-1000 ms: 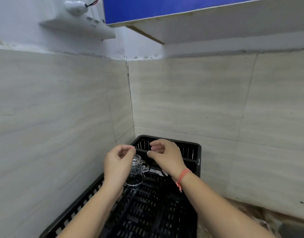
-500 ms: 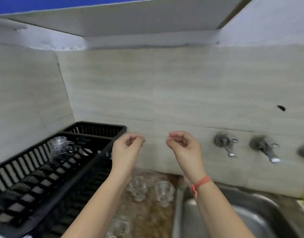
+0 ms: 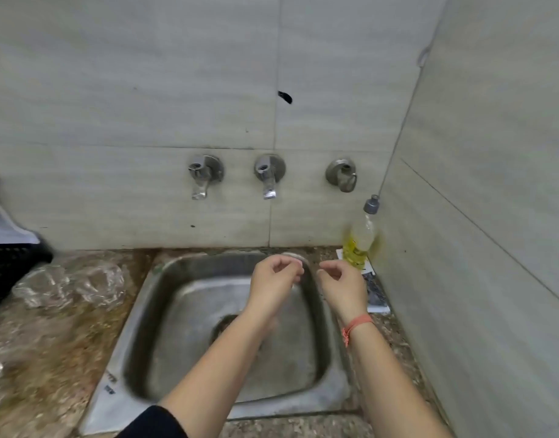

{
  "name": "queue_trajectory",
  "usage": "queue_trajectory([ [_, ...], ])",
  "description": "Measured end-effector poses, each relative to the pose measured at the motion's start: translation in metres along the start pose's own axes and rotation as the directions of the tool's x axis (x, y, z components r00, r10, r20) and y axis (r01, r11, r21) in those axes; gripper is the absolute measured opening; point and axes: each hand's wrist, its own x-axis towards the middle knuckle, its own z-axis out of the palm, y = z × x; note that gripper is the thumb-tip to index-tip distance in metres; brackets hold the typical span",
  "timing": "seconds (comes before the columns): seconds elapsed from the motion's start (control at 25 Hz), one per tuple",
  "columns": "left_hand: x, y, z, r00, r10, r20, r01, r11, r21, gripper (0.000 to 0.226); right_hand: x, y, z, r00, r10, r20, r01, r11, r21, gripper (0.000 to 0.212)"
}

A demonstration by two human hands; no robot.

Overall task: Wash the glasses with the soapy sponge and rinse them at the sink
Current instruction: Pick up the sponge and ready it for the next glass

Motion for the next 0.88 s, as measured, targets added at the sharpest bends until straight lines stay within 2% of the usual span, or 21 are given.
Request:
queue_trajectory([
  [0.08,0.006,-0.017,0.024,0.999,-0.036,0.037,0.035,0.998,0.048,0.021,0.017,0.037,-0.021,0.996,0.077,-0.05,-0.088,0.952,-0.292,0.024],
  [0.12,0.01,-0.024,0.031,0.998,-0.048,0.04,0.045,0.996,0.073,0.021,0.025,0.048,-0.029,0.994,0.081,-0.067,-0.1,0.917,-0.386,0.026],
  [0.24,0.025,-0.034,0.042,0.997,-0.065,0.043,0.058,0.989,0.136,0.021,0.051,0.067,-0.043,0.995,0.046,-0.093,-0.09,0.832,-0.548,0.029],
  [0.4,0.037,-0.044,0.044,0.996,-0.076,0.049,0.066,0.982,0.175,0.019,0.07,0.086,-0.039,0.995,0.083,0.063,-0.01,0.677,-0.736,0.032],
  [0.56,0.046,-0.052,0.044,0.995,-0.09,0.046,0.081,0.982,0.17,0.02,0.075,0.1,-0.028,0.992,0.089,0.086,0.024,0.543,-0.839,0.044],
  [0.76,0.046,-0.062,0.037,0.992,-0.116,0.054,0.107,0.983,0.151,0.018,0.076,0.102,-0.026,0.999,0.014,-0.044,-0.044,0.556,-0.83,0.061],
  [0.88,0.044,-0.059,0.022,0.993,-0.113,0.025,0.109,0.986,0.128,0.016,0.069,0.09,-0.03,0.997,-0.043,-0.057,-0.026,0.522,-0.852,0.036],
])
